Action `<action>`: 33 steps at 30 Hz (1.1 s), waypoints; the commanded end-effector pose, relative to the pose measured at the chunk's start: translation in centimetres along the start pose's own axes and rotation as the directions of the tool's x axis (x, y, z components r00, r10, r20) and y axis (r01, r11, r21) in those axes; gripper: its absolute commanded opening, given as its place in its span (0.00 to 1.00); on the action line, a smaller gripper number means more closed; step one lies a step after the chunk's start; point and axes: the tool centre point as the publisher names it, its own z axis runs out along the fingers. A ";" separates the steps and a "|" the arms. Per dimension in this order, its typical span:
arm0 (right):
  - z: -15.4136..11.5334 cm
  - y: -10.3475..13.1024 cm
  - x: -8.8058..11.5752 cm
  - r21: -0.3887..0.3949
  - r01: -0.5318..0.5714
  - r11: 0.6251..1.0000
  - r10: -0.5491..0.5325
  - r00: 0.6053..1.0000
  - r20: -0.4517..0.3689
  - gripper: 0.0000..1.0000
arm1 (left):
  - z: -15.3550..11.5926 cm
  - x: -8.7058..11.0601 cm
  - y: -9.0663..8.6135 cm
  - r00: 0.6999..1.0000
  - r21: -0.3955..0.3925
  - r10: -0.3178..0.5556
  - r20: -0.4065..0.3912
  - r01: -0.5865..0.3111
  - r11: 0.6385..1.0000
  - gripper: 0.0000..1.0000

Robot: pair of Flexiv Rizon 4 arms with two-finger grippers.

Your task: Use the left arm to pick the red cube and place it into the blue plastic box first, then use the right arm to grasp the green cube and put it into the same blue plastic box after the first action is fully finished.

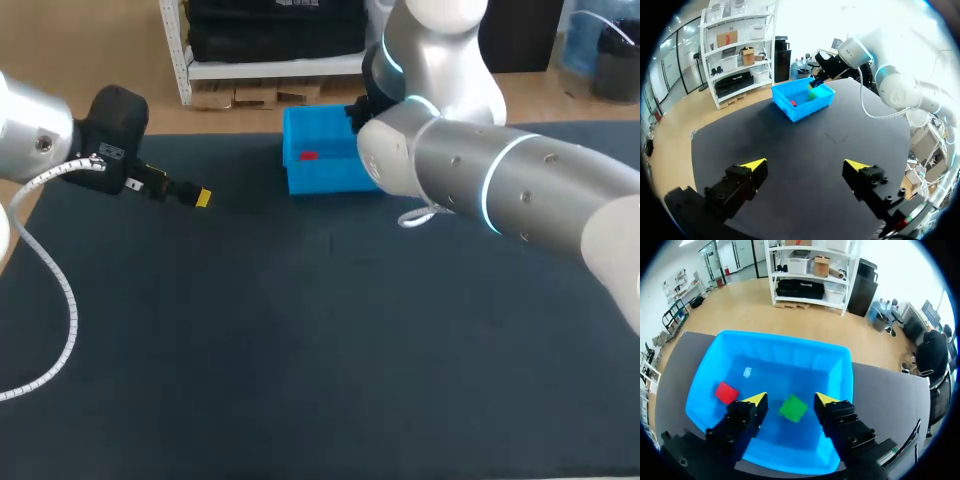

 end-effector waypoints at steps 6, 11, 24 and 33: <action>-0.8 0.5 -4.0 -0.005 0.009 1.000 -0.009 0.980 -0.200 1.00 | 0.1 -0.1 0.1 1.000 0.000 -0.001 -0.001 0.001 1.000 1.00; -2.3 1.2 -3.6 -0.020 0.000 1.000 -0.005 0.971 -0.241 1.00 | 0.1 -0.1 0.1 1.000 0.000 -0.001 -0.001 0.001 1.000 1.00; -6.9 3.9 -0.2 -0.064 -0.019 0.998 0.000 0.959 -0.284 1.00 | 0.1 -0.1 0.1 1.000 0.000 -0.001 -0.001 0.001 1.000 1.00; -7.6 4.2 0.6 -0.069 -0.025 0.997 0.007 0.967 -0.253 1.00 | 0.1 -0.1 0.1 1.000 0.000 -0.001 -0.001 0.001 1.000 1.00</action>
